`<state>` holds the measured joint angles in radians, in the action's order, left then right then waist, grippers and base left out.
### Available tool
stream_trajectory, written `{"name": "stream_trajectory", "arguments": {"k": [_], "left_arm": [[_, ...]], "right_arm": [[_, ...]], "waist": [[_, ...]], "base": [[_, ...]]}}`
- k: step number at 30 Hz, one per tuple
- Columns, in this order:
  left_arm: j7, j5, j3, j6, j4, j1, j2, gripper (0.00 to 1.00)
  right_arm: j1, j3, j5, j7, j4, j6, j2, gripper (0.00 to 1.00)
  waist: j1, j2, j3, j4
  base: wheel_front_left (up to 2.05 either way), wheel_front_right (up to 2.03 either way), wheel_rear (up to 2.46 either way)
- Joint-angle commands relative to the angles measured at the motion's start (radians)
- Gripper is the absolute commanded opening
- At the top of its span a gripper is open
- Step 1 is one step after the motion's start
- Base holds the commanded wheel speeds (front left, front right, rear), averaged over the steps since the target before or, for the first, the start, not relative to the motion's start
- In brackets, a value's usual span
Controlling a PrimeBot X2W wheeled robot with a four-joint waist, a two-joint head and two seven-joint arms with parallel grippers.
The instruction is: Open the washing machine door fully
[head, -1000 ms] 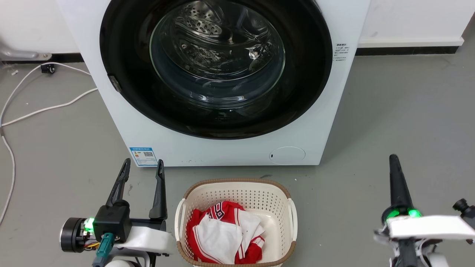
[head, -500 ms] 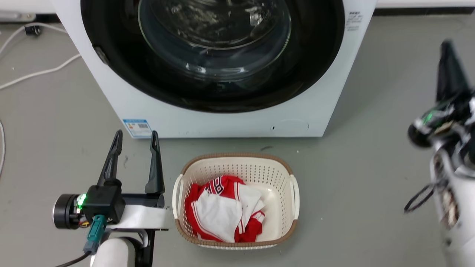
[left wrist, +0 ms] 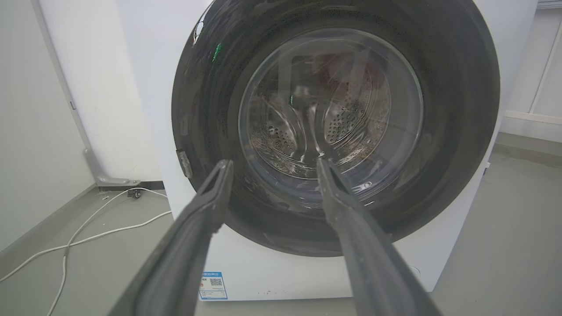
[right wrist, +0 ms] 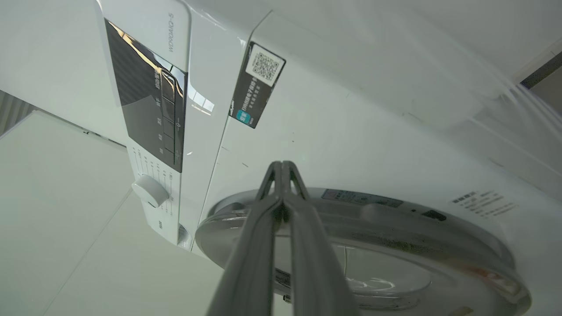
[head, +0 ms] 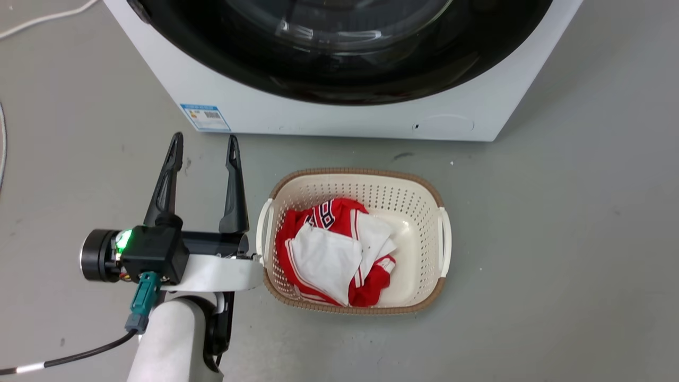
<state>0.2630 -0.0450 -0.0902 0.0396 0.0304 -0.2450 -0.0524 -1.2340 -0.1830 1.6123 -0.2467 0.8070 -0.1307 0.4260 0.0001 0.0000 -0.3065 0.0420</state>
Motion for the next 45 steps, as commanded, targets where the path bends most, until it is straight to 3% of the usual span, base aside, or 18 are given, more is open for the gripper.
{"name": "stream_trajectory", "arguments": {"k": [1,10,19,25,32,45], "left_arm": [[0.003,0.004,-0.007,0.006,0.005,-0.025,0.001,1.0],[0.003,0.001,-0.033,0.018,0.016,-0.072,0.002,1.0],[0.003,0.013,-0.042,0.028,0.026,-0.095,0.002,1.0],[0.003,0.008,-0.048,0.033,0.029,-0.109,0.002,1.0],[0.003,-0.003,-0.055,0.039,0.015,-0.111,0.002,1.0],[0.003,-0.009,-0.05,0.027,-0.017,-0.058,0.003,1.0]], "right_arm": [[-0.072,-0.028,-0.018,-0.039,0.049,0.0,0.001,0.0],[-0.285,-0.143,-0.101,-0.208,0.231,0.0,-0.026,0.0],[-0.371,-0.185,-0.146,-0.261,0.316,0.0,-0.057,0.0],[-0.382,-0.195,-0.151,-0.299,0.321,0.0,-0.063,0.0],[-0.324,-0.201,-0.121,-0.434,0.262,0.0,-0.066,0.0],[-0.157,-0.218,-0.059,-0.652,0.171,0.0,-0.084,0.0]], "waist": [[-0.0001,0.0,-0.034,0.012],[-0.0001,0.0,-0.11,0.034],[-0.0001,0.0,-0.168,0.043],[-0.0001,0.0,-0.188,0.043],[-0.0001,0.0,-0.181,0.04],[-0.0001,0.0,-0.063,0.015]], "base": [[0.0,0.0,0.0],[0.0,0.0,0.0],[0.0,0.0,0.0],[0.0,0.0,0.0],[0.0,0.0,0.0],[0.0,0.0,0.0]]}}
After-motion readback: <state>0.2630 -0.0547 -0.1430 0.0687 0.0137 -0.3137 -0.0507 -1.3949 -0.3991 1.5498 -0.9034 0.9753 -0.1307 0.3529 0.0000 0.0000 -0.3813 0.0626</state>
